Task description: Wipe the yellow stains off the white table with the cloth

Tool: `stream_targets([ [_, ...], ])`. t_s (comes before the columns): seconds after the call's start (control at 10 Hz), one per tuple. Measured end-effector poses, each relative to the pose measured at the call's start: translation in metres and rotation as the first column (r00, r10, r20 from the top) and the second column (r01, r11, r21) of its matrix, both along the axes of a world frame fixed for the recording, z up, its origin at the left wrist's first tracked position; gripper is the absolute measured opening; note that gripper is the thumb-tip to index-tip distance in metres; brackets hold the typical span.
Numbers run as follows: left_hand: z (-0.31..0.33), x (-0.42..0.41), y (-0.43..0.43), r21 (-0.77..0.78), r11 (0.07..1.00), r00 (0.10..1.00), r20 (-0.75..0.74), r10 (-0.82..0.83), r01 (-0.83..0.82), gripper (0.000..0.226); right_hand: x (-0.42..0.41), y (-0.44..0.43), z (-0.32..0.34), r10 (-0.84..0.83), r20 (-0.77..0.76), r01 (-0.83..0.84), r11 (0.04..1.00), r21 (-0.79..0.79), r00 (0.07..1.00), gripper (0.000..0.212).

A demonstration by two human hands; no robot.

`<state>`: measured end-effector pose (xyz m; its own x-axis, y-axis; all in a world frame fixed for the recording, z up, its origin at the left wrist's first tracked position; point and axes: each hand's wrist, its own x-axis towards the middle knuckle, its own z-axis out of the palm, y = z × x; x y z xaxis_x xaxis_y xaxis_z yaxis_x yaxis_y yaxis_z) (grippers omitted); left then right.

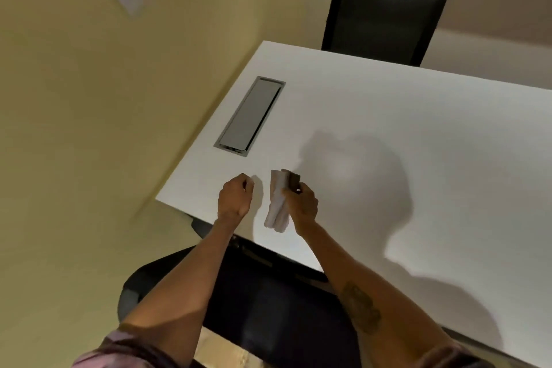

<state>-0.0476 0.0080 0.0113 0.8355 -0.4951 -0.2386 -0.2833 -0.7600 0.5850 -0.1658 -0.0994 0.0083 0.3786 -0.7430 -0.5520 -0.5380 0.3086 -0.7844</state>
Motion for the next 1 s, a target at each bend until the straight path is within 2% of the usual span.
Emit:
stream_targets([
  [0.2, -0.019, 0.045, 0.041, 0.043, 0.989, 0.979, -0.139, 0.148, -0.143, 0.029, 0.065, 0.021, -0.011, -0.011, -0.066, 0.012, 1.0, 0.017, 0.998, 0.042],
  [0.4, -0.035, 0.068, 0.061, 0.089, 0.986, 0.943, -0.29, 0.162, -0.142, 0.033, 0.103, 0.03, -0.017, 0.028, -0.17, -0.021, 0.999, 0.043, 0.985, 0.045],
  [0.5, -0.035, 0.071, 0.066, 0.123, 0.98, 0.941, -0.281, 0.187, -0.158, 0.037, 0.115, 0.035, -0.014, 0.097, -0.13, -0.081, 0.989, 0.12, 0.987, 0.047],
  [0.6, -0.032, 0.073, 0.068, 0.151, 0.975, 0.949, -0.245, 0.198, -0.165, 0.039, 0.12, 0.035, -0.006, 0.112, -0.073, -0.103, 0.987, 0.121, 0.991, 0.035],
  [0.7, -0.023, 0.071, 0.065, 0.191, 0.972, 0.957, -0.227, 0.182, -0.14, 0.038, 0.114, 0.034, 0.008, 0.185, -0.056, -0.178, 0.979, 0.103, 0.981, 0.034],
  [0.9, 0.007, 0.047, 0.041, 0.161, 0.981, 0.967, -0.212, 0.141, -0.107, 0.036, 0.076, 0.017, 0.032, 0.353, -0.129, -0.358, 0.934, -0.018, 0.927, 0.03],
  [1.0, 0.027, 0.024, 0.015, 0.147, 0.986, 0.976, -0.192, 0.108, -0.08, 0.039, 0.05, 0.003, 0.042, 0.366, -0.203, -0.393, 0.913, -0.111, 0.908, 0.029],
])
